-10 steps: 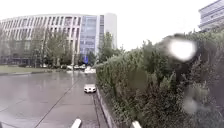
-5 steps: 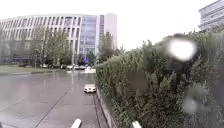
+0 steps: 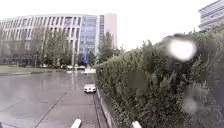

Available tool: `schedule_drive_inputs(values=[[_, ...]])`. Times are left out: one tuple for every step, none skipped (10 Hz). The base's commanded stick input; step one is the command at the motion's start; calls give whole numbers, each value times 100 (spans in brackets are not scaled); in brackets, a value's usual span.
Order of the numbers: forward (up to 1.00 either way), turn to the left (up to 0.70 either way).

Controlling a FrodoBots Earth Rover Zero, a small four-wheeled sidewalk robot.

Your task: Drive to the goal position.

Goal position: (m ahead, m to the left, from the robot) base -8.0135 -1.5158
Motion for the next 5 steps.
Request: schedule_drive_inputs(values=[[4, 0], [4, 0], [4, 0], [4, 0], [4, 0]])
